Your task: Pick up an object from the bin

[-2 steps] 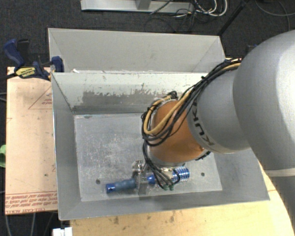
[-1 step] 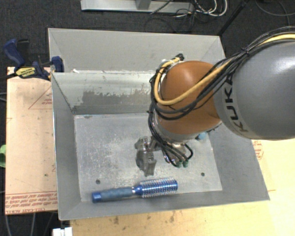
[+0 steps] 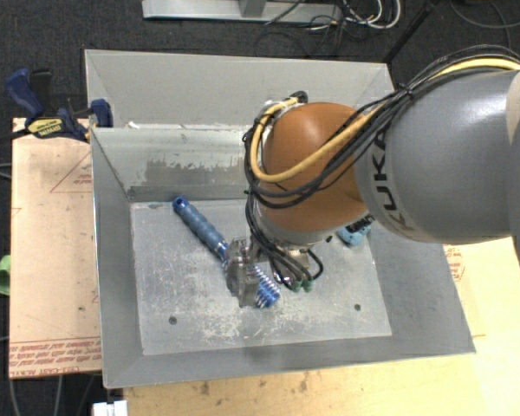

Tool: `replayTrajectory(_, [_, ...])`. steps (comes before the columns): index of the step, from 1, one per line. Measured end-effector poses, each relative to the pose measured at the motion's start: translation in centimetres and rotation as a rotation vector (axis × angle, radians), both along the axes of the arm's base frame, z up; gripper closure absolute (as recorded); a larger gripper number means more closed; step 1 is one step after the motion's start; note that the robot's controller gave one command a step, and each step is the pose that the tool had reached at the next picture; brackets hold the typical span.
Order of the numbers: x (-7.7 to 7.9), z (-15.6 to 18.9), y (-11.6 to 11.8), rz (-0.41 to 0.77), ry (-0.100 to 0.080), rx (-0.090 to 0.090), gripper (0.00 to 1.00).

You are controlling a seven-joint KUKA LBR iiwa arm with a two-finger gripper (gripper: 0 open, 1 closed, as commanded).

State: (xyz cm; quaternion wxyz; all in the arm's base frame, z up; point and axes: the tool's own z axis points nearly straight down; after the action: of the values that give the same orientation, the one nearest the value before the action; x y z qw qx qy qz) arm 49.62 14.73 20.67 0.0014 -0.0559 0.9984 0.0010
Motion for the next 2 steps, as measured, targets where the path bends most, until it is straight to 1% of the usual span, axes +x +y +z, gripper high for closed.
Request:
replayTrajectory(1, [0.0,0.0,0.0,0.000,0.001,-0.001,0.00])
replayTrajectory(2, [2.9,-10.1,-5.6,0.191,0.005,-0.003,0.00])
